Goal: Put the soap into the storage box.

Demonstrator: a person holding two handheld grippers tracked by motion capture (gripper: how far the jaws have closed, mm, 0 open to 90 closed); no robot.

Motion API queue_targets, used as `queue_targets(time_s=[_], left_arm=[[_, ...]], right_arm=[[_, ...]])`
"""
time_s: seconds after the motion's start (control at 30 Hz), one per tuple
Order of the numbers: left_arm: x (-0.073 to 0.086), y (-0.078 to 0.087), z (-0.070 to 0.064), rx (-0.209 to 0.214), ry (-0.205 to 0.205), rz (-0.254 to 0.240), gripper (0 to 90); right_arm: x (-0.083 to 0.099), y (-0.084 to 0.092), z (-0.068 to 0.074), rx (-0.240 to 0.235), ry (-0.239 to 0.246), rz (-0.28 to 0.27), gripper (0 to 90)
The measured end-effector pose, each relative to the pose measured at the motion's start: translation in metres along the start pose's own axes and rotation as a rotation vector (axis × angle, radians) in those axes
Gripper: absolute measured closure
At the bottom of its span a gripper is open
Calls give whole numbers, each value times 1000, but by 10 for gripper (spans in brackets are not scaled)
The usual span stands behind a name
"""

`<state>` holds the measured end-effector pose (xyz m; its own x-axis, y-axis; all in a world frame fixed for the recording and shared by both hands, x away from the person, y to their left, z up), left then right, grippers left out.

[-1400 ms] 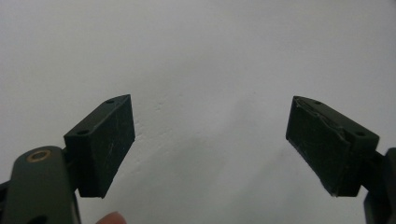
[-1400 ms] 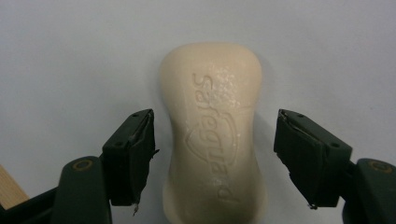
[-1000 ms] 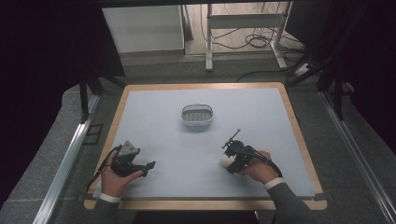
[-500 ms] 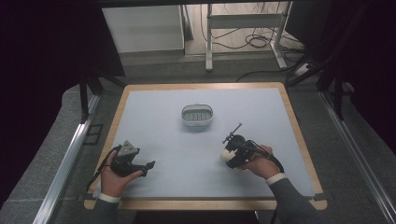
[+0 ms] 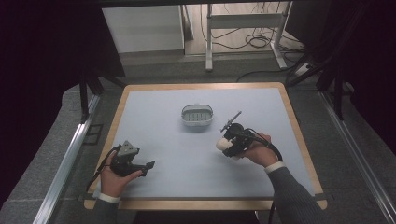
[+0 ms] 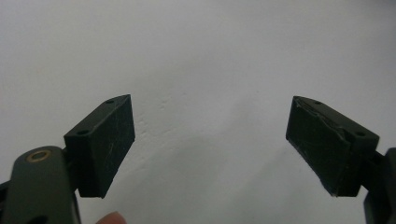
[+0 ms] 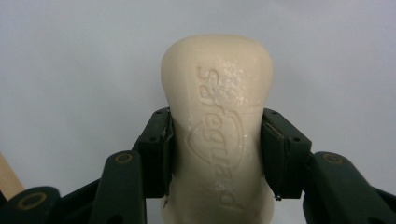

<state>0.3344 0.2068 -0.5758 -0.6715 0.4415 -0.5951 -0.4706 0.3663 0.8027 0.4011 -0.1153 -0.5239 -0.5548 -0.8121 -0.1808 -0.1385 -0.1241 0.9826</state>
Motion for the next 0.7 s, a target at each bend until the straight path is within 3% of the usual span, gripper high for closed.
queue_targets(time_s=[0.27,0.43,0.7], left_arm=[[0,1,0,-2,3,-4,161],[-1,0,-1,-6,-3,3,160],[-2,4,-1,0,-1,-11,160]], right_arm=[[-14,2,-12,-17,-10,-10,490],[-25,7,-20,-20,5,-46,490],[-42,12,-28,-23,19,-59,490]])
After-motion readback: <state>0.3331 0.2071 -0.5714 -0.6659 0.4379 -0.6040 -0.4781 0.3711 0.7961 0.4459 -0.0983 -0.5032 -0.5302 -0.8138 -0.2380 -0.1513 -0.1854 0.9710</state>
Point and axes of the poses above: each handheld gripper's, and its own axes: y roughly backward along the jaws, x roughly out of its underside, z roughly to its left, the point moved 8 cm from there along -y, roughly forward along the jaws, and after that the axes turned 11 degrees about z, right-handed, at the moved point
